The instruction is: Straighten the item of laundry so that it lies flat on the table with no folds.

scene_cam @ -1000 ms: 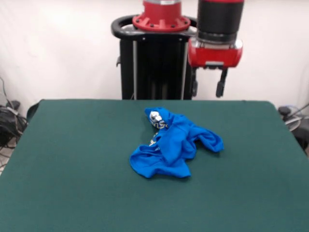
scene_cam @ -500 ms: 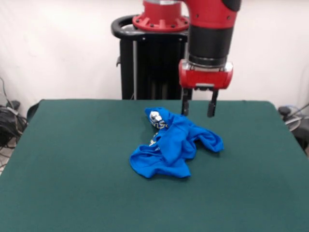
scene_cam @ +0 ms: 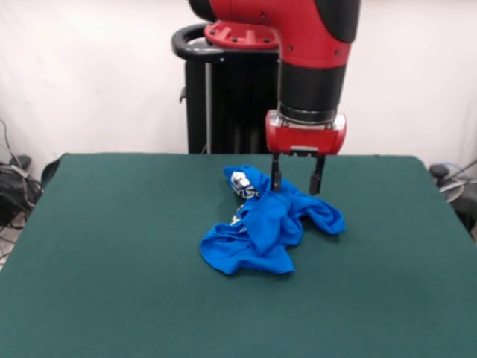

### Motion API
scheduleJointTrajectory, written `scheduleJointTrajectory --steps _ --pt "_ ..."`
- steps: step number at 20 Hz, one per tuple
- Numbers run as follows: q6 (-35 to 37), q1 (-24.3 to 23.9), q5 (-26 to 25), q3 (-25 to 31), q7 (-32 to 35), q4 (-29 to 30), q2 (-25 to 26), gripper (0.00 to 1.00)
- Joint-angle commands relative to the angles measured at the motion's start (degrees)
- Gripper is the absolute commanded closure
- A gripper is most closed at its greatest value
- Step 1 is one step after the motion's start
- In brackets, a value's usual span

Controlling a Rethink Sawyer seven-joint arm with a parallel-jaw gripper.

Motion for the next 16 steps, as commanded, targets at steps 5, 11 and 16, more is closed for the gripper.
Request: scheduleJointTrajectory --steps 5,11,16 --pt "-5.2 -0.3 -1.7 5.4 6.4 -1.9 4.4 0.0" --pt "-7.5 1.1 -2.0 2.9 7.5 -3.3 7.5 0.0" --pt "-10.2 5.3 -1.2 -2.7 10.9 -3.3 8.9 0.0"
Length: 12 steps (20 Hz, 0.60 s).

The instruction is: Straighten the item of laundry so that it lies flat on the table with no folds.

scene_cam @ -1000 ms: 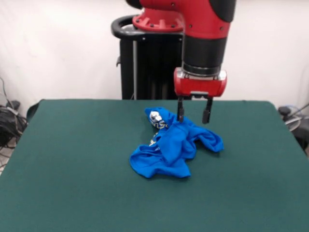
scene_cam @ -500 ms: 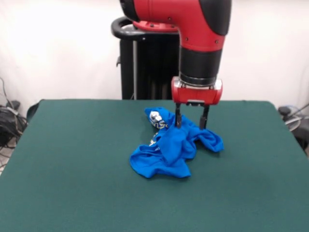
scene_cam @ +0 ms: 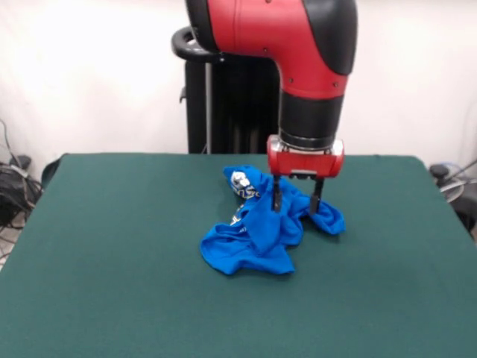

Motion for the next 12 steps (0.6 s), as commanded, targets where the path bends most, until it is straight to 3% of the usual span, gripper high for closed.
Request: scheduleJointTrajectory --steps 1,6,12 --pt "-6.8 5.3 -1.2 -3.7 11.7 -2.2 4.0 0.0" --pt "-12.1 5.7 -1.0 -4.9 11.7 -1.5 7.2 0.0" --pt "-11.0 8.3 0.4 -9.0 11.1 -0.2 7.7 0.0"
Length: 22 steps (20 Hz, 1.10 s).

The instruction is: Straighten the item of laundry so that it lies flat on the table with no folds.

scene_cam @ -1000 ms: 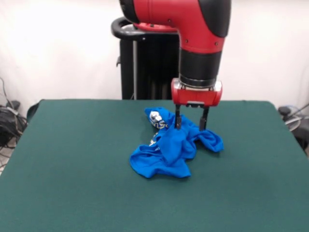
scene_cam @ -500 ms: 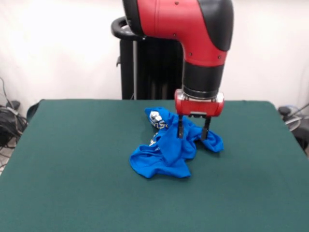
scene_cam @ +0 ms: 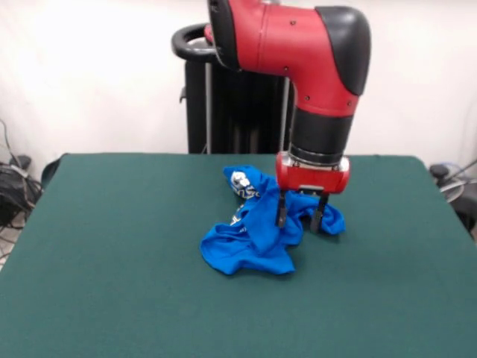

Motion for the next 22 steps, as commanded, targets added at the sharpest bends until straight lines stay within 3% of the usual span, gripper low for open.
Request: scheduleJointTrajectory --steps 1,4,8,15,22 --pt "-0.6 2.3 0.7 -4.2 11.4 0.6 2.9 0.0" --pt "-2.2 2.4 1.6 -4.0 12.9 2.0 3.8 0.0" --pt "-0.5 7.8 2.5 -10.5 13.4 1.8 2.1 0.0" --pt "3.1 11.6 4.0 -14.6 13.7 0.3 1.6 0.0" --pt "5.3 12.6 5.3 -15.0 13.9 1.0 0.9 0.0"
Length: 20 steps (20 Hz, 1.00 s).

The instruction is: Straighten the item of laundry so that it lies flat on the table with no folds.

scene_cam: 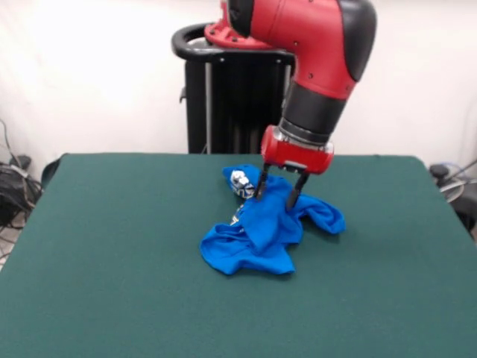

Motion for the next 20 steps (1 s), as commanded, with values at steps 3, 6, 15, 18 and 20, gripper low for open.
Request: scheduleJointTrajectory --steps 3,6,15,18,20 --pt "7.3 -1.3 5.0 2.1 13.5 0.8 -0.4 0.0" --pt "5.1 -4.4 5.0 6.3 13.3 2.0 0.8 0.0" --pt "-0.2 -8.8 3.1 10.4 13.0 3.0 3.9 0.0" --pt "-2.7 -9.9 2.4 11.6 13.5 3.8 4.7 0.0" --pt "-4.1 -10.5 2.0 12.2 13.6 4.0 5.3 0.0"
